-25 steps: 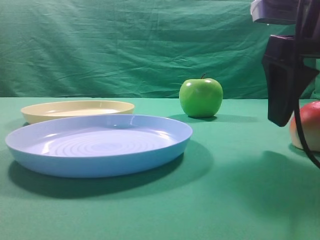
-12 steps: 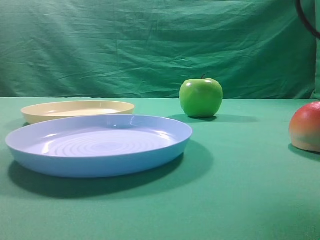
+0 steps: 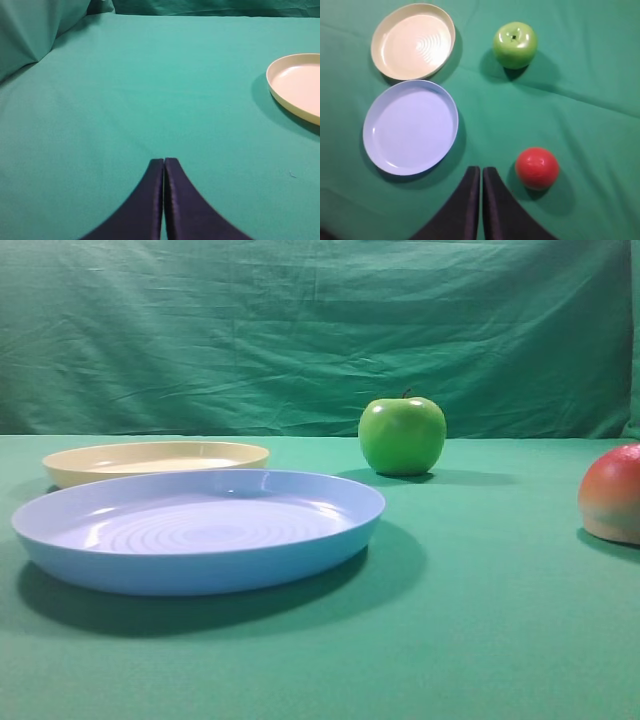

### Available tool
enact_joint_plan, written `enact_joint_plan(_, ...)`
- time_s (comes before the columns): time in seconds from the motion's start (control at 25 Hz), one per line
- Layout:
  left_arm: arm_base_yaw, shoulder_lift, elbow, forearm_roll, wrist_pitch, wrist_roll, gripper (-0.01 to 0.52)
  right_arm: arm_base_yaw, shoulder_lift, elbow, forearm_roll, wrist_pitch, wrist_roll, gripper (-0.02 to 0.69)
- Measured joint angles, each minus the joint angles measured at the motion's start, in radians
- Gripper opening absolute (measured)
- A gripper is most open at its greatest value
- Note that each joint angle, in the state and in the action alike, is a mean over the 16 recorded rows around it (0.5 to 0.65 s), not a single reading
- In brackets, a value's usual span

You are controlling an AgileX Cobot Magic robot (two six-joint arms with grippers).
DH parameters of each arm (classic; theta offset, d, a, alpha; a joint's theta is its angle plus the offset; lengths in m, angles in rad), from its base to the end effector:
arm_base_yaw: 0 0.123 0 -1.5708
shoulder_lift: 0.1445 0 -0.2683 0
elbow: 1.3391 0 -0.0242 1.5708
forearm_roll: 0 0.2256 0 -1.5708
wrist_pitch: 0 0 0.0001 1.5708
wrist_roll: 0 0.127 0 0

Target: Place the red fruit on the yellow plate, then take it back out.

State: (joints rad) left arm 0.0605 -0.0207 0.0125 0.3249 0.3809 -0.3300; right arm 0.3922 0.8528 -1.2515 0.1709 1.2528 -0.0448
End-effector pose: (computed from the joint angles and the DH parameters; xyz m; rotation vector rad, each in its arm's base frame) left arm 0.0766 0.0198 0.1683 -0.1636 1.8309 0.1328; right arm 0.1152 0.0699 0.3885 -0.5281 2.2935 0.3879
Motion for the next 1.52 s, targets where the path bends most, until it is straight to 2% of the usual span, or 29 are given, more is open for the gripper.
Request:
enact_joint_plan(0.24,0.000,0.000,0.000,0.000,0.000,0.000,0.000,0.000,-0.154,0.057,-0.017,0.016,0.014,0.000)
enact_joint_plan(0.44,0.000,0.000,0.000,0.000,0.000,0.000,0.000,0.000,-0.279,0.180,-0.036,-0.040,0.029,0.000)
enact_joint_plan(1.08,0.000,0.000,0.000,0.000,0.000,0.000,0.000,-0.106,-0.675,0.782,-0.056,-0.565,0.045,0.000)
enact_joint_plan(1.52,0.000,0.000,0.000,0.000,0.000,0.000,0.000,-0.206,-0.830,1.095,-0.056,-0.783,0.038,0.000)
